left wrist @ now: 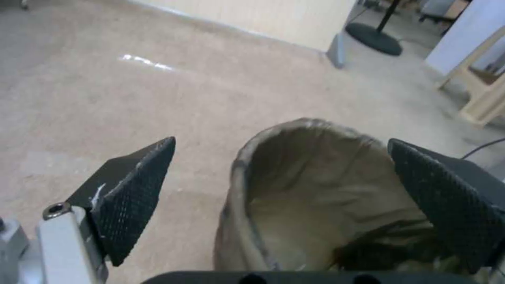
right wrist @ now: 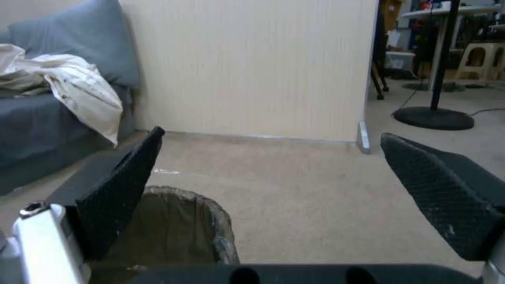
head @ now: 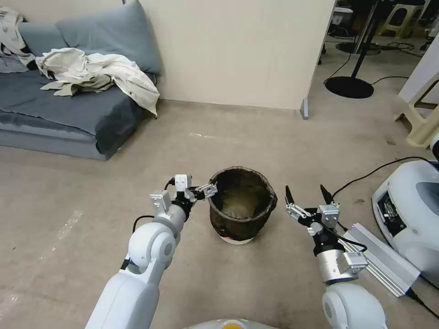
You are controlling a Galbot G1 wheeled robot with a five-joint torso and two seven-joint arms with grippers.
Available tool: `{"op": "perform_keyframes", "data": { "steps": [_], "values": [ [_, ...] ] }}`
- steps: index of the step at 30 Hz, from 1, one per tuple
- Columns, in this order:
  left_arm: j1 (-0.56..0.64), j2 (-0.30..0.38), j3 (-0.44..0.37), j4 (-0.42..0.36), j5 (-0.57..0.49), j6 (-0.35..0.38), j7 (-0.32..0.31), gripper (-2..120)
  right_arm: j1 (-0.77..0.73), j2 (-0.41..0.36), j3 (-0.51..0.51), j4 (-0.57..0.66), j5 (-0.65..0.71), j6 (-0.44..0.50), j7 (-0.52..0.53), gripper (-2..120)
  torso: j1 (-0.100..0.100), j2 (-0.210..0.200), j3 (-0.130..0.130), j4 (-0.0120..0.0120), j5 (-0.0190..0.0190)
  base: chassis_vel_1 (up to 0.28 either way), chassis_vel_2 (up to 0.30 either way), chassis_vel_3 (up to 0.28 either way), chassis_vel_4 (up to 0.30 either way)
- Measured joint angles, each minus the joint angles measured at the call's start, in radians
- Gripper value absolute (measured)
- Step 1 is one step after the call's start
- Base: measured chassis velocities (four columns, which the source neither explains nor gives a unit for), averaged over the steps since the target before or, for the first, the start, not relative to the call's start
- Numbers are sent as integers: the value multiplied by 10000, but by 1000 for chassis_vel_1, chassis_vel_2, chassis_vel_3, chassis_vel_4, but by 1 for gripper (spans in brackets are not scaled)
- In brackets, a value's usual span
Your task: Pick up the trash can from the floor.
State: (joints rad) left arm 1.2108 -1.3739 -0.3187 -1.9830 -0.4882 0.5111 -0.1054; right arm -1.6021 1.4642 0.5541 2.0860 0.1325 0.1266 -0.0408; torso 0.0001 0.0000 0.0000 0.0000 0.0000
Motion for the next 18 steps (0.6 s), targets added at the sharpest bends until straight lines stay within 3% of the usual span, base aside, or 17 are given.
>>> {"op": "perform_keyframes", "data": {
  "steps": [18],
  "values": [
    [-294, -418, 681, 637, 586, 812, -1190, 100, 32, -108, 43, -59, 139, 34, -4, 100, 0, 0, 0, 0, 1, 0, 0, 0, 0]
  ]
}}
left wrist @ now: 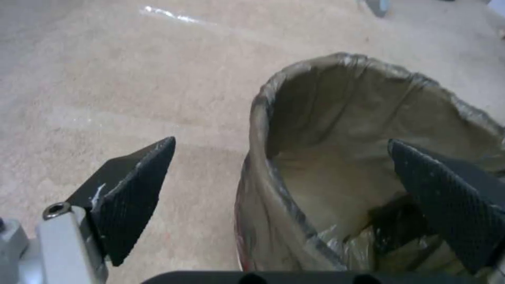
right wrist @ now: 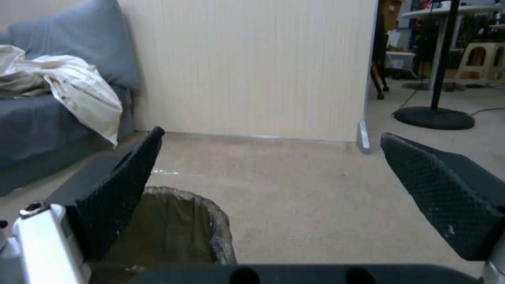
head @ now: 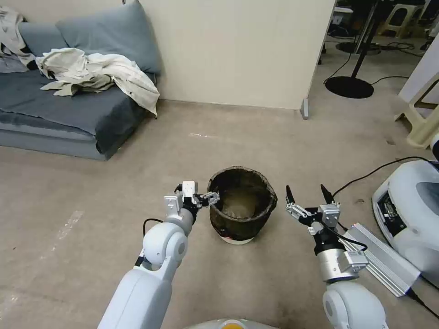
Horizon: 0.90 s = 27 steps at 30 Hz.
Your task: Pick up the trash can from the floor.
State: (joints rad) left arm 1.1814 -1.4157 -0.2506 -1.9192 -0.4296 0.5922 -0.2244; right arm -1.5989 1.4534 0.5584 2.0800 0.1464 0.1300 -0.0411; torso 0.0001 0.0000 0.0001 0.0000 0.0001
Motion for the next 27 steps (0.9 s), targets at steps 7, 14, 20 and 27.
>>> {"op": "perform_keyframes", "data": {
  "steps": [7, 14, 20, 27],
  "values": [
    [-97, -15, 191, 123, -119, 173, -442, 100, 4, -30, -9, -3, 14, 6, -5, 100, 0, 0, 0, 1, -1, 0, 0, 0, 0],
    [-418, -80, 471, 348, -480, 507, -1015, 99, -2, -75, -26, -11, 36, 8, -9, 100, -1, 0, 0, 1, 0, 0, 0, 0, 0],
    [-963, -173, 823, 766, -961, 828, -1528, 97, -3, -100, -7, -25, 84, 8, -10, 100, 0, 0, 0, 0, -1, 0, 0, 0, 0],
    [-1232, -296, 1016, 1045, -1141, 963, -1756, 97, -8, -101, 11, -55, 104, 19, -9, 100, -1, 0, -1, 0, -1, 0, 0, 0, 0]
  ]
}}
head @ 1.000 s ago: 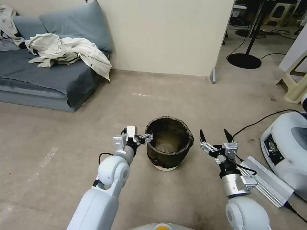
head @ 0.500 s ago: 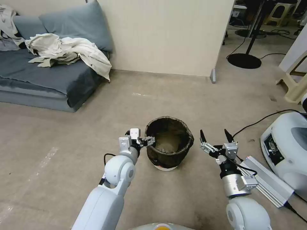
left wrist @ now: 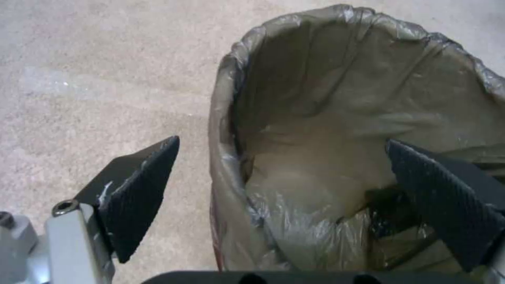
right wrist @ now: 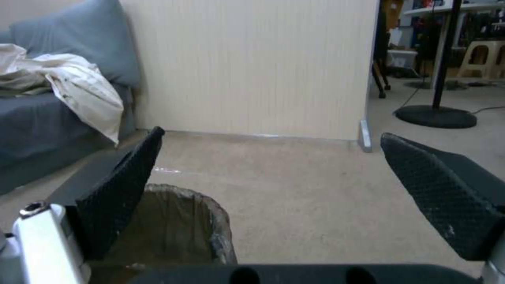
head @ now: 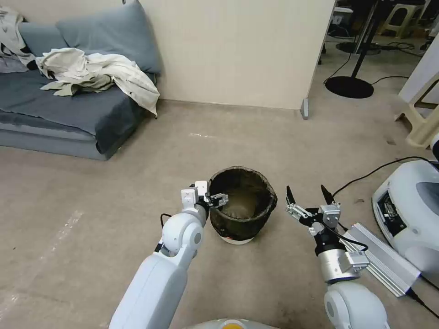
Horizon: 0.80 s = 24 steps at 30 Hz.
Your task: Pick up the trash can from the floor.
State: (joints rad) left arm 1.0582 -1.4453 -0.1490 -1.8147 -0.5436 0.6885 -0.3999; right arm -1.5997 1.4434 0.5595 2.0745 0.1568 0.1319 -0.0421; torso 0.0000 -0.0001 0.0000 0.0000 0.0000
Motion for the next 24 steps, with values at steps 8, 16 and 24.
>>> {"op": "perform_keyframes", "data": {
  "steps": [8, 16, 24],
  "values": [
    [-265, -105, 90, 331, -31, 52, -189, 96, 47, 25, 2, -64, 6, 14, 0, 100, 0, 0, 0, 0, 0, 0, 0, 0, 0],
    [-452, -148, 75, 718, -32, 53, -322, 95, 64, 58, 2, -138, 5, 50, -3, 100, 0, 0, 0, 0, 0, 0, 0, 0, 0],
    [-597, -218, 57, 1192, -15, 53, -416, 93, 70, 75, 5, -163, 3, 83, -3, 100, 0, 0, 0, 0, 0, 0, 0, 0, 0]
  ]
}}
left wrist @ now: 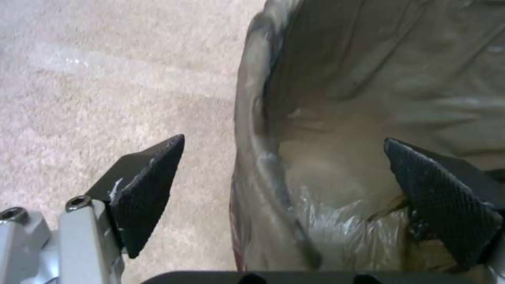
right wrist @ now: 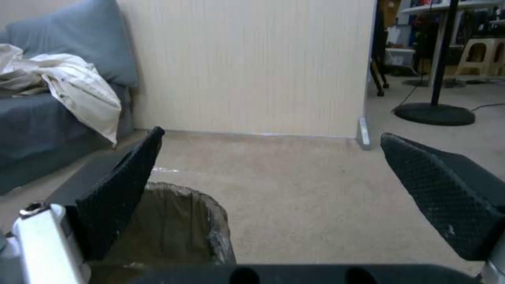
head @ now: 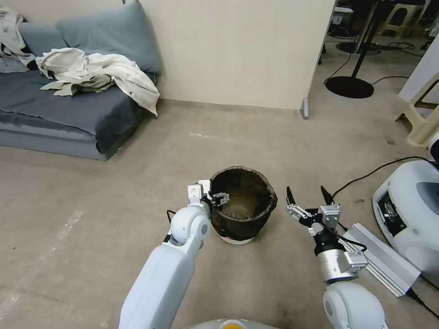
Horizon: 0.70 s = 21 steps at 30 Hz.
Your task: Pick up the trash can from the floor.
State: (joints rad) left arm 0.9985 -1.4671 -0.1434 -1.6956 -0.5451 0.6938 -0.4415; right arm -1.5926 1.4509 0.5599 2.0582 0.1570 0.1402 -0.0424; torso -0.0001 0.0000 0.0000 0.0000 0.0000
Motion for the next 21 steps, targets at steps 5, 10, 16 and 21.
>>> {"op": "perform_keyframes", "data": {
  "steps": [5, 10, 16, 21],
  "values": [
    [-10, 4, -16, 134, 15, 5, -13, 86, 8, -1, 17, -8, 1, 11, 0, 100, 0, 0, -1, 0, 0, 0, 0, 0, 0],
    [-7, 35, -41, 186, 18, 59, -18, 69, 12, 23, 11, -33, -5, 30, 0, 100, 0, 0, 0, 0, 0, 0, 0, 0, 0],
    [29, 6, -55, 270, 39, 85, -26, 45, 14, 26, 0, -46, -16, 47, 0, 100, 0, 0, 0, 0, 0, 0, 0, 0, 0],
    [55, -38, -70, 308, 61, 87, -41, 28, -2, 24, 0, -50, -16, 79, 0, 100, 0, 0, 0, 0, 0, 0, 0, 0, 0]
  ]
}}
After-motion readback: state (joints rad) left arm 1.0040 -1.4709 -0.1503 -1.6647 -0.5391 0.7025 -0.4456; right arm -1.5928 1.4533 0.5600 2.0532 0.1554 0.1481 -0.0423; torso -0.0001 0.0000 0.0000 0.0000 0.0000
